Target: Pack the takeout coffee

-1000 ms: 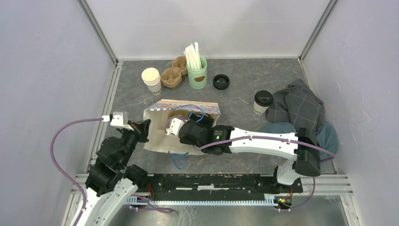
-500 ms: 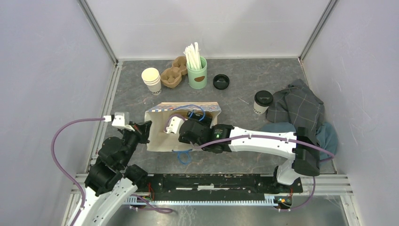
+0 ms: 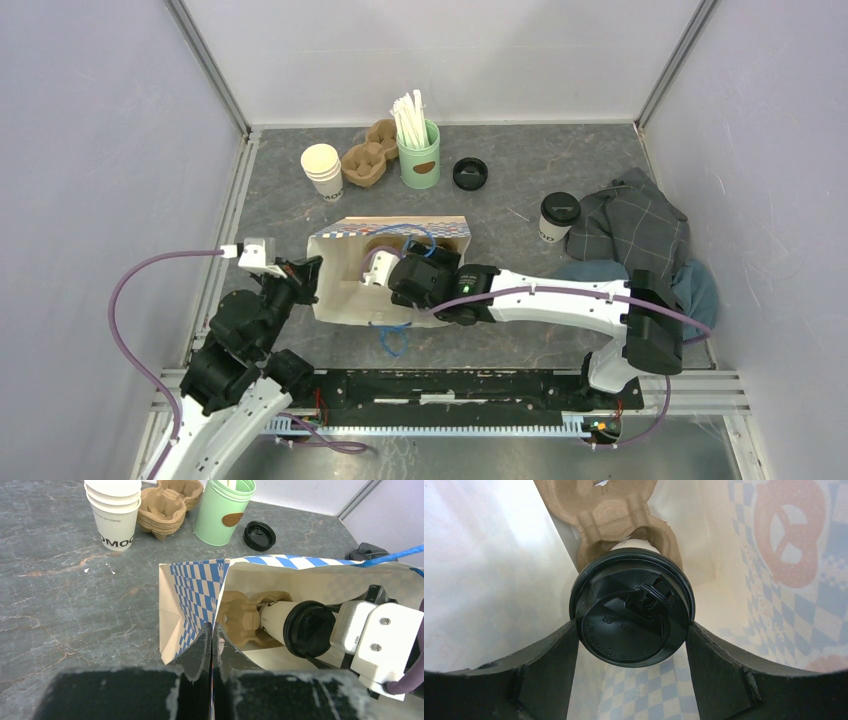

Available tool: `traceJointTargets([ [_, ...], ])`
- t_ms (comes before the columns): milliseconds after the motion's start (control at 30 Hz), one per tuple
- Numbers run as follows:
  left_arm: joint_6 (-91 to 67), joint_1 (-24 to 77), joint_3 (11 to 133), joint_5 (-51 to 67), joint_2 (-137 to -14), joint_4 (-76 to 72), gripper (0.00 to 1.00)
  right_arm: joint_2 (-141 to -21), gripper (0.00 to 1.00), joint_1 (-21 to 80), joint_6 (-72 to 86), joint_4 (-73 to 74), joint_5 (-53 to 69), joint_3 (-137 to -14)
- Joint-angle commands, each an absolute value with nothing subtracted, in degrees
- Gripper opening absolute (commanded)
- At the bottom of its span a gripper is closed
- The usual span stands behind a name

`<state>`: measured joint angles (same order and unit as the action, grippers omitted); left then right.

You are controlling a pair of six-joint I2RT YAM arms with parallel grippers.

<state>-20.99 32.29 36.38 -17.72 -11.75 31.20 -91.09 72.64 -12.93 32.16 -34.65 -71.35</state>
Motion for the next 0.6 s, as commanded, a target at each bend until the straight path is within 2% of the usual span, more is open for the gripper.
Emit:
traceJointTargets([
  [0, -21.72, 32.61, 37.50, -18.12, -12.49, 30.09, 0.02, -90.35, 0.67, 71.52, -13.90, 28.42, -34.59, -71.29],
  [567, -22.88, 32.78, 39.97, -16.23, -14.58, 31.30, 0.02, -92.50, 0.68, 67.27, -17.43, 23.07, -28.72, -69.79],
])
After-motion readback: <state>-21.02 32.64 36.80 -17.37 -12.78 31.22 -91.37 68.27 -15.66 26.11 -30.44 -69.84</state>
